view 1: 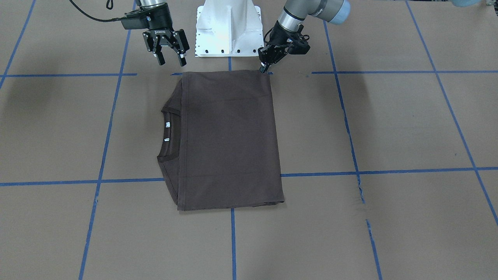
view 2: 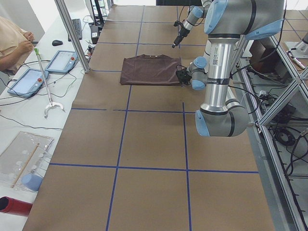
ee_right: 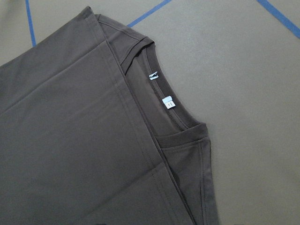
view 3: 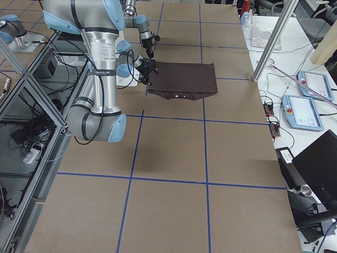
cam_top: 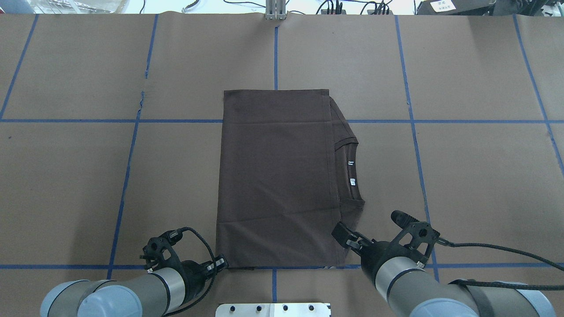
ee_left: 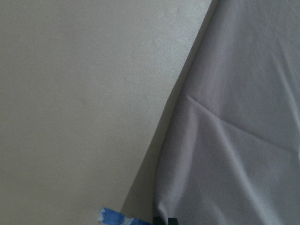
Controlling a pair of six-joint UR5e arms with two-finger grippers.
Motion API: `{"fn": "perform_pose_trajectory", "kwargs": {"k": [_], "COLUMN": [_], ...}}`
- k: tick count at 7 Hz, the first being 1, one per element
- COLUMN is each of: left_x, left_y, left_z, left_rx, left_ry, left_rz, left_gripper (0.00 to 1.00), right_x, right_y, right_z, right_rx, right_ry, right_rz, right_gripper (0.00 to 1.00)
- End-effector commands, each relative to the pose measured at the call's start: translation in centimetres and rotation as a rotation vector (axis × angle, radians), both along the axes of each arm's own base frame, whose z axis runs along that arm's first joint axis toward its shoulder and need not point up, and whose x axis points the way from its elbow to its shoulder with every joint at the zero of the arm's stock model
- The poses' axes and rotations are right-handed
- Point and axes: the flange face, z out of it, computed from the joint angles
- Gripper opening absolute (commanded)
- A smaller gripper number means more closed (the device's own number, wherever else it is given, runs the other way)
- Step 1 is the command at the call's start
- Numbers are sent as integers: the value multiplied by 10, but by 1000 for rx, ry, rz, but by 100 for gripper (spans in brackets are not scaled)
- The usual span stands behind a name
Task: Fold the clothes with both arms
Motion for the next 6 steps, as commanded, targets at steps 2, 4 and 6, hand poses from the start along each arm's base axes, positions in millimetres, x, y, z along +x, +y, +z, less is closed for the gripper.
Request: {"fn": "perform_pose_trajectory", "kwargs": {"k": [2,4,6], "left_x": [-2,-2,-1], "left_y": [0,0,1], "left_z": [-1,0,2], "left_rx": [0,1,1], "left_ry": [3,2,-2], "left_rz": [0,-1,0], "left_gripper": [0,0,0], "right_x": [-38,-60,-74], "right_y": [0,2,3], "right_z": [16,26,25], "right_rx": [-26,-26,-29], "right_ry": [76,124,155], "right_rz": [17,13,13], "right_gripper": [84,83,74]}}
